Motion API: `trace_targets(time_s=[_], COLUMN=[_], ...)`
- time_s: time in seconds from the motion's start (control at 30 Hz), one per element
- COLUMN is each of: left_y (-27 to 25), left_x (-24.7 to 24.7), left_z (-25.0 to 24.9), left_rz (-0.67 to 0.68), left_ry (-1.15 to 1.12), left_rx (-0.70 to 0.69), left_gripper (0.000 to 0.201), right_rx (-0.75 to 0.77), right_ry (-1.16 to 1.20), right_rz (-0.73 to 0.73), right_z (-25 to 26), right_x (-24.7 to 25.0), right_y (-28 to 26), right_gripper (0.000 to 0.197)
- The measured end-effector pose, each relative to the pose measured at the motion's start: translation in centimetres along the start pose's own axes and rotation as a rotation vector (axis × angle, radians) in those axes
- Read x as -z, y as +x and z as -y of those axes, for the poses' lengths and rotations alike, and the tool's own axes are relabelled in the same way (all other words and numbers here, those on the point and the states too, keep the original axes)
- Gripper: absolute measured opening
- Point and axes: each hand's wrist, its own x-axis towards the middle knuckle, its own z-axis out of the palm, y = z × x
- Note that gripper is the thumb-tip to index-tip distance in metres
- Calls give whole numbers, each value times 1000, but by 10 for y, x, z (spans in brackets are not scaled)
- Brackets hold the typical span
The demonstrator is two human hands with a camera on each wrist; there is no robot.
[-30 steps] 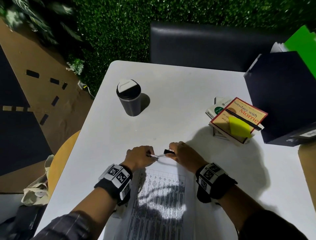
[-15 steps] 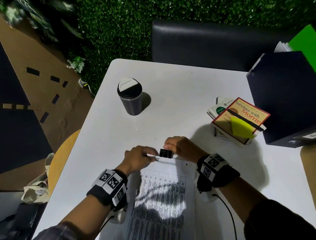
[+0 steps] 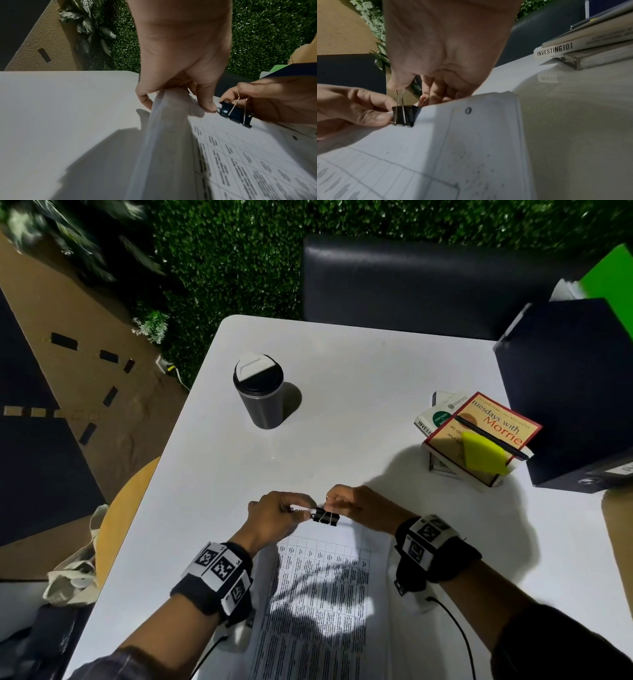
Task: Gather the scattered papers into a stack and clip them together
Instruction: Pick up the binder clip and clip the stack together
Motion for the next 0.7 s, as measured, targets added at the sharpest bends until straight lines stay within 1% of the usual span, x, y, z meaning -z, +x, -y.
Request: trace_targets(time_s=[0.03, 0.07, 0.13, 0.17, 0.23, 0.3, 0.4, 0.47, 0.57, 0.63, 0.67, 0.7], left_y=[0, 1, 2, 3, 2, -3, -7, -11, -18, -23, -26, -28], left_x=[0, -1, -2, -3, -5, -6, -7, -6, -6, -6, -6, -6], left_z=[1, 3, 5, 5, 4, 2, 5, 6, 2, 2, 3, 2], left_rz=[3, 5, -1, -3, -12, -20, -23, -51, -79, -82, -87, -101], left_ry=[3, 4, 9, -2, -31, -78, -191, -171, -116, -109, -111, -98], left_rx=[-8, -14, -29, -39, -44, -62, -104, -153, -210, -243, -252, -252], left_gripper=[9, 8, 7, 8, 12, 15, 18, 18, 19, 18, 19, 25], right_rx=[-17, -40, -75, -70, -44, -43, -102, -133, -131, -144, -146, -136], right_ry=[20, 33, 51, 53, 38, 42, 107, 66, -31, -61, -50, -20], right_rz=[28, 39, 10, -13, -33, -6, 64, 77, 106, 128, 157, 199], right_z=[0, 0, 0, 1, 5, 6, 8, 7, 13, 22, 24, 26], right_x=[1, 2, 3, 3, 2, -1, -2, -1, 0, 6, 7, 8], right_y=[-1, -2, -3, -4, -8, -11, -16, -14, -13, -14, -13, -13], right_gripper=[23, 33, 51, 53, 45, 42, 55, 67, 81, 77, 70, 64])
